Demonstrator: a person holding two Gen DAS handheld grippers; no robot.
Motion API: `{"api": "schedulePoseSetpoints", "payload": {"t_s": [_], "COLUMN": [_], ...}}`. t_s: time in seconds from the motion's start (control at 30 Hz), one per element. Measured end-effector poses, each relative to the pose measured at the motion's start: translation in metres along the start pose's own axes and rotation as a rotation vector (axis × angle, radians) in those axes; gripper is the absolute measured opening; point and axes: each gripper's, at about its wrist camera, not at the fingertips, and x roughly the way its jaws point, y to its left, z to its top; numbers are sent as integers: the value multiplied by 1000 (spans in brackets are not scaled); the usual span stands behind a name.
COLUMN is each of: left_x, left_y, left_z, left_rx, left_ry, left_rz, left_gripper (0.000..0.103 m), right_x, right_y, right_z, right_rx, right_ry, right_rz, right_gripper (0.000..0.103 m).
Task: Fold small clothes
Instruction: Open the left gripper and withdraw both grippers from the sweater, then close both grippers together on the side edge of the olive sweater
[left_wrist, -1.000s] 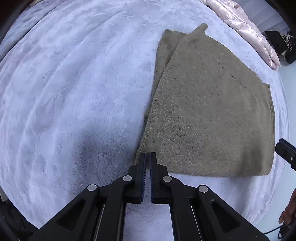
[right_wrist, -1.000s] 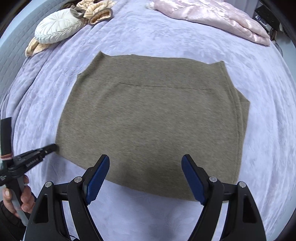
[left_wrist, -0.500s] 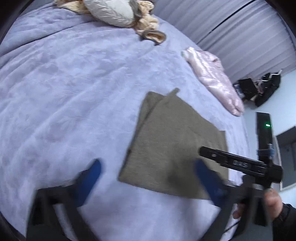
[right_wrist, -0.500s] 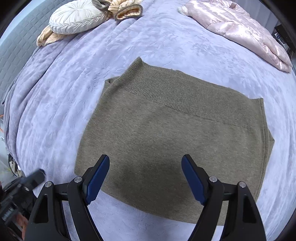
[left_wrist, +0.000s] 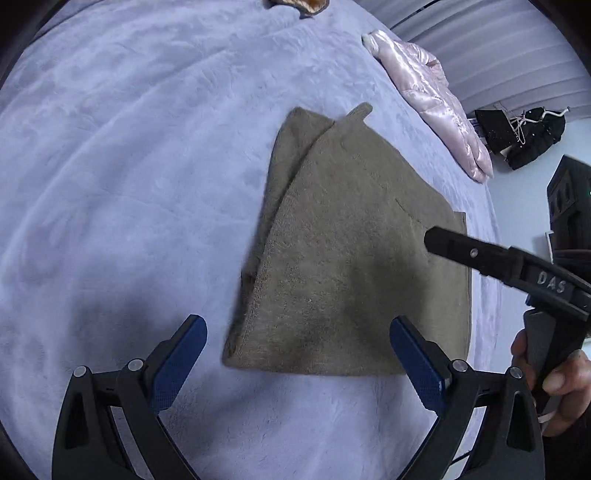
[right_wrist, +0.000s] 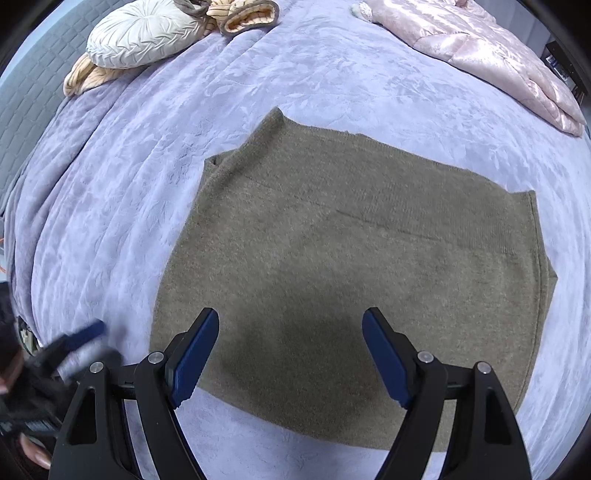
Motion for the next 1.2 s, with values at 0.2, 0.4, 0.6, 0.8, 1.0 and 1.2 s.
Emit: {"api": "schedulePoseSetpoints", "payload": {"t_s": [0.2,0.4,0.6,0.8,1.0,1.2], "left_x": [23,12,24,37,51,48], "left_y": [2,21,35,22,1,-23], "left_z": [-2,-11,-6,1,7,12], "left_rx": [-5,-16,-22,30,65,107], "left_ry": [61,14,17,40,59,70], "left_rz": [-84,-88,-130,-171,-139,-76], "left_gripper": [100,99,99,102,93,29], "right_x": [17,47,88,130,145,124], "right_y": [24,44,57,83,105,78], "right_z": [32,75,105,120,116,118], "right_rx": [-59,-60,30,14,-118,-96], "right_ry": [19,71,147,210,204,180], "right_rz": [22,46,58,-83,-190,-127], "right_gripper": [83,83,83,89,78,23]}}
